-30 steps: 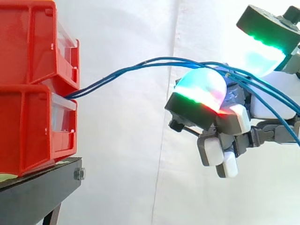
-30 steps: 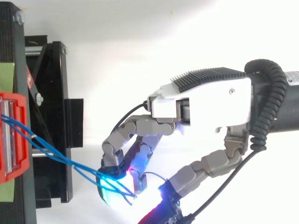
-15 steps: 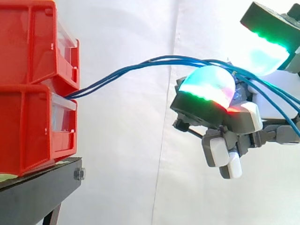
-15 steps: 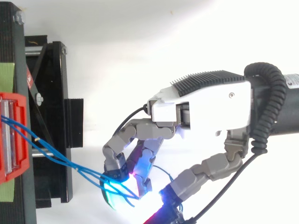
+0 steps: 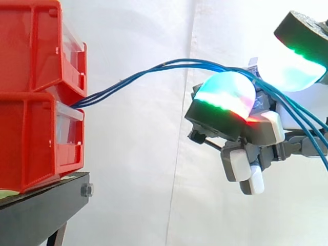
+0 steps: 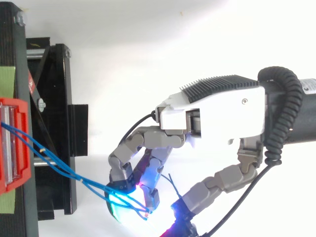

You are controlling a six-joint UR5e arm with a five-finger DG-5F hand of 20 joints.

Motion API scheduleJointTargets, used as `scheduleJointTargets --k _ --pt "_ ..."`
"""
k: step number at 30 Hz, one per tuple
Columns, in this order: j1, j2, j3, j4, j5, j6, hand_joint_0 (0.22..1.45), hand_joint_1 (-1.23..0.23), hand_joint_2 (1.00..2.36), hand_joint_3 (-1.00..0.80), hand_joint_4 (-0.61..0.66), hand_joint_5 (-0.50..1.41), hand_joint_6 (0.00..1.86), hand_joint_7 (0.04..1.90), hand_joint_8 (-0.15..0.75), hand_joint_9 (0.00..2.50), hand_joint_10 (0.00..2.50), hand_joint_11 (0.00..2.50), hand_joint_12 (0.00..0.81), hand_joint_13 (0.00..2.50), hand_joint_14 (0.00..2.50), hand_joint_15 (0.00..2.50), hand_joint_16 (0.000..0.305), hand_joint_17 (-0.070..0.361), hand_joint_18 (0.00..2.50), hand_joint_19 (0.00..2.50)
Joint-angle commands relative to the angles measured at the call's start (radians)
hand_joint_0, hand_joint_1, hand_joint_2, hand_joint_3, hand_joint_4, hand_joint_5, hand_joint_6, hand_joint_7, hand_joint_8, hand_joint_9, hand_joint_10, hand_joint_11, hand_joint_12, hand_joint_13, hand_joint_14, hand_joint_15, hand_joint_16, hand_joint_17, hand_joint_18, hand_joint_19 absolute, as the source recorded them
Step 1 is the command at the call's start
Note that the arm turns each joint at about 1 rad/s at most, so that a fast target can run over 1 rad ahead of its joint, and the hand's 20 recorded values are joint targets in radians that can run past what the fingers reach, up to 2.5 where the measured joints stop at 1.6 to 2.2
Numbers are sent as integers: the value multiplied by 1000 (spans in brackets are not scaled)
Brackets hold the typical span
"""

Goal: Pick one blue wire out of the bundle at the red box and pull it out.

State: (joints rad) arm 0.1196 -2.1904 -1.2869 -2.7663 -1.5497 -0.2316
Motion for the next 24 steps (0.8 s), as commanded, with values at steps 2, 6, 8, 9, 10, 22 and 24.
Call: scheduleJointTargets --k 2,6,8,9,10,22,24 --pt "0 0 0 1 0 0 596 -860 1009 -386 280 -180 891 1010 364 954 20 626 447 888 14 407 58 131 818 558" --pt "0 0 0 1 0 0 540 -742 1006 -418 270 -153 845 1037 372 1044 17 595 451 905 13 398 60 136 830 558" --pt "0 0 0 1 0 0 532 -713 1006 -426 262 -144 827 1042 368 1056 17 594 453 914 13 401 61 136 832 566" --pt "0 0 0 1 0 0 528 -685 1005 -434 251 -131 798 1079 372 1071 19 577 454 929 13 407 61 136 832 567" --pt "0 0 0 1 0 0 528 -685 1005 -434 251 -131 798 1079 372 1071 19 577 454 929 13 407 61 136 832 567" --pt "0 1 0 2 -1 0 616 -799 1015 -315 263 -145 848 1178 377 1104 20 633 452 955 15 407 58 131 863 559" --pt "0 0 0 2 0 0 621 -811 1018 -266 234 -158 875 1132 377 1090 20 619 453 955 15 409 59 132 862 555"
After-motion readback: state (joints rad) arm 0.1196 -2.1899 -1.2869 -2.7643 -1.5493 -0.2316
